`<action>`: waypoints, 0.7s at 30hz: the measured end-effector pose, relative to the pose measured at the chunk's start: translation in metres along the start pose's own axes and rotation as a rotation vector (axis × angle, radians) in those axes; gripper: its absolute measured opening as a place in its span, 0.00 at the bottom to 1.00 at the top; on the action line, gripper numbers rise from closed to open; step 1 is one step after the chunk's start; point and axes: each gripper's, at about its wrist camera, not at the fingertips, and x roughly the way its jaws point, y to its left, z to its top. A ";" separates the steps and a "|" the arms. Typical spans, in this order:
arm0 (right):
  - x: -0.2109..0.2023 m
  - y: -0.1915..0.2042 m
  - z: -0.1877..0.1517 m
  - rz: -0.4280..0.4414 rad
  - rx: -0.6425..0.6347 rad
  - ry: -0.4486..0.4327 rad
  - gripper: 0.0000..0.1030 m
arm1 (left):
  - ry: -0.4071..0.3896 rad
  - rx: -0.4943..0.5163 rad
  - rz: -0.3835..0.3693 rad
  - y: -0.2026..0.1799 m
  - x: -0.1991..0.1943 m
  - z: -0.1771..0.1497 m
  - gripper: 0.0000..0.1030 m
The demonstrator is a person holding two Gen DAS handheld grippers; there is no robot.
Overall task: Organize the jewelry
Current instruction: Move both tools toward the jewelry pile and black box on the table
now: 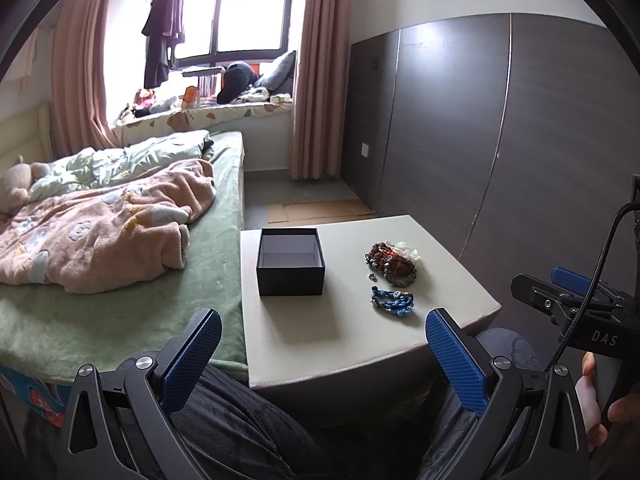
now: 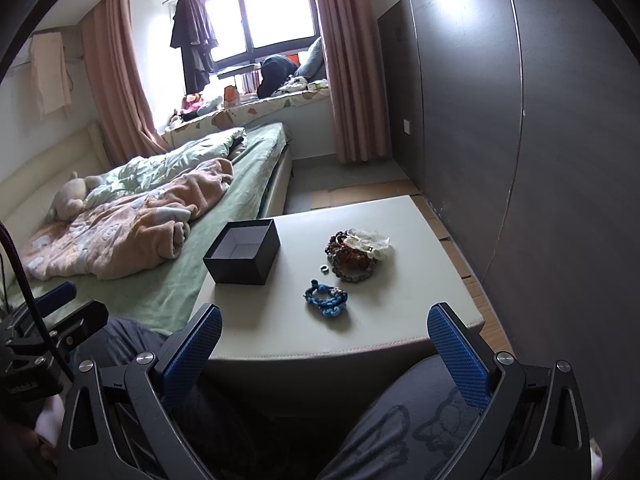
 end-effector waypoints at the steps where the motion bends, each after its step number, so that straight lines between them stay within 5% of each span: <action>1: -0.001 -0.001 0.000 -0.002 -0.001 -0.002 1.00 | 0.000 0.001 0.000 -0.001 0.000 0.000 0.99; 21: 0.004 -0.023 0.008 0.027 0.042 0.019 1.00 | 0.034 0.011 -0.031 -0.008 0.017 0.014 0.99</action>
